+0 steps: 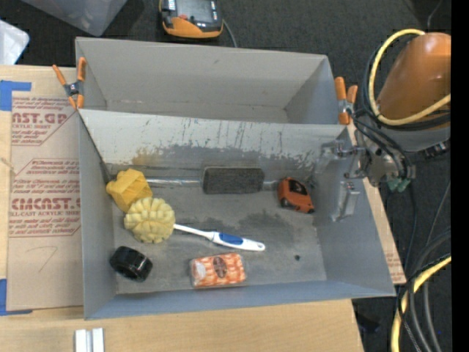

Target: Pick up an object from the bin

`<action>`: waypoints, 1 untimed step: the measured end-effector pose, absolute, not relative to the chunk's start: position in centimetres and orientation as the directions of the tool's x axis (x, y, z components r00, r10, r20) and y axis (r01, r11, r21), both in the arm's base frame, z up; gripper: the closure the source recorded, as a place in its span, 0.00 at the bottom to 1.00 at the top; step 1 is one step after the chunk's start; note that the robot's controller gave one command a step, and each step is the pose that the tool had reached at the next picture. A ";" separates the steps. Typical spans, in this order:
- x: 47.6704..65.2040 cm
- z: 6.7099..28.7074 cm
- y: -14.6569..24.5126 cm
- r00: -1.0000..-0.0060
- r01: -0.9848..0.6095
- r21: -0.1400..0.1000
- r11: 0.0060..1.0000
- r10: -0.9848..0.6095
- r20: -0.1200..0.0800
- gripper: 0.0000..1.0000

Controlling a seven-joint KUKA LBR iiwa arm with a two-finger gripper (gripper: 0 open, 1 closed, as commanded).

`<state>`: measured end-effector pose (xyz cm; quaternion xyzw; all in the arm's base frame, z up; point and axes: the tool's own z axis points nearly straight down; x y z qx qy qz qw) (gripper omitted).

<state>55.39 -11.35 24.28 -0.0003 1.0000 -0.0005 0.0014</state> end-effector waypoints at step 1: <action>52.9 10.3 -3.4 -0.999 0.035 0.001 0.999 0.035 -0.006 0.00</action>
Offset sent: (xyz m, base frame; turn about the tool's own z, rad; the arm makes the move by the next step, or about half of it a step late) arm -0.0263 0.0535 -0.0828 0.1854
